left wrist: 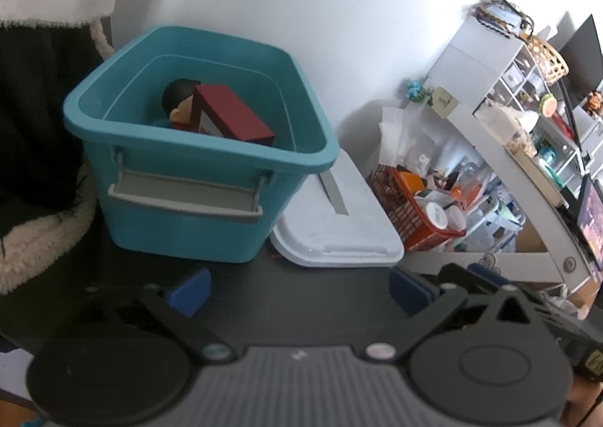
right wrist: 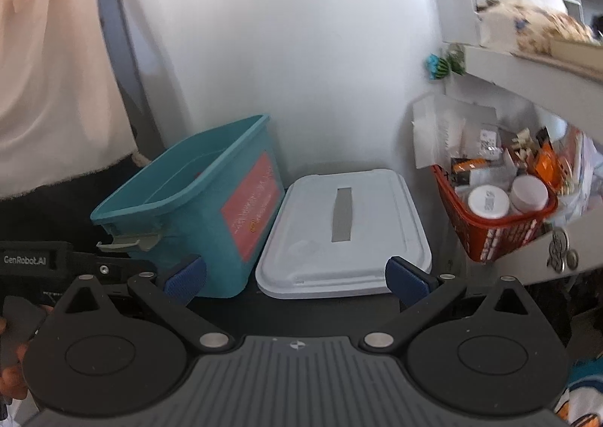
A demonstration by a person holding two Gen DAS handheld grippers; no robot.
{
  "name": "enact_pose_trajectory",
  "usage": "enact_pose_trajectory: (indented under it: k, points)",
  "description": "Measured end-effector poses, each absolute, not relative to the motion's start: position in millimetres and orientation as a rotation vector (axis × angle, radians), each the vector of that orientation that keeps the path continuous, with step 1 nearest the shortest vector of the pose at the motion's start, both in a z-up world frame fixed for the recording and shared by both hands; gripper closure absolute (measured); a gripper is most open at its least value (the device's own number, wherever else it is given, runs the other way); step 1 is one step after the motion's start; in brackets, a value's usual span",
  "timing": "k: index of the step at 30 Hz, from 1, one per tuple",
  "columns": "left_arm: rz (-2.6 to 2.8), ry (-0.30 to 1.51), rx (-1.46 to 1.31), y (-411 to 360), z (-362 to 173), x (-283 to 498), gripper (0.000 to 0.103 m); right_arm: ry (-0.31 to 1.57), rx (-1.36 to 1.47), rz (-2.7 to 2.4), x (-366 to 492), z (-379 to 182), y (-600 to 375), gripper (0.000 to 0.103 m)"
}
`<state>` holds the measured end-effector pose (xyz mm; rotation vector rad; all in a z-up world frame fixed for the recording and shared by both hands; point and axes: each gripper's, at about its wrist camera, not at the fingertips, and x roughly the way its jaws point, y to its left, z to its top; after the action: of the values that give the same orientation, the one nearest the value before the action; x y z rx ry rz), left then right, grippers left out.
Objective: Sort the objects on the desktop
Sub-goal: 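Raise the open right tool out of the teal bin, then roll the right tool and move it toward the white box's lid edge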
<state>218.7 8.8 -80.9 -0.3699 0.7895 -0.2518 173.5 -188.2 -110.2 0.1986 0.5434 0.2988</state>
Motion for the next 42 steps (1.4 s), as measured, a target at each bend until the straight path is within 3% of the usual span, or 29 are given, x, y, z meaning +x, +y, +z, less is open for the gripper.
enact_pose_trajectory:
  k: [14, 28, 30, 32, 35, 39, 42]
  points:
    - [-0.232, 0.784, -0.283, -4, -83, 218, 0.000, 0.508, 0.264, 0.320, 173, -123, -197, 0.000]
    - [-0.222, 0.808, -0.277, -11, -91, 220, 0.000, 0.646, 0.407, 0.272, 189, -140, -212, 0.000]
    - [-0.221, 0.812, -0.277, -11, -92, 221, 0.000, 0.662, 0.442, 0.251, 193, -147, -218, 0.002]
    - [-0.225, 0.822, -0.284, -12, -95, 222, 0.000, 0.684, 0.467, 0.233, 199, -155, -222, 0.016]
    - [-0.229, 0.831, -0.287, -13, -98, 224, 0.000, 0.702, 0.479, 0.209, 207, -166, -225, 0.021]
    - [-0.232, 0.836, -0.291, -15, -101, 226, 0.001, 0.709, 0.488, 0.185, 213, -174, -228, 0.020]
    - [-0.231, 0.838, -0.297, -15, -103, 227, 0.001, 0.713, 0.512, 0.164, 217, -179, -232, 0.009]
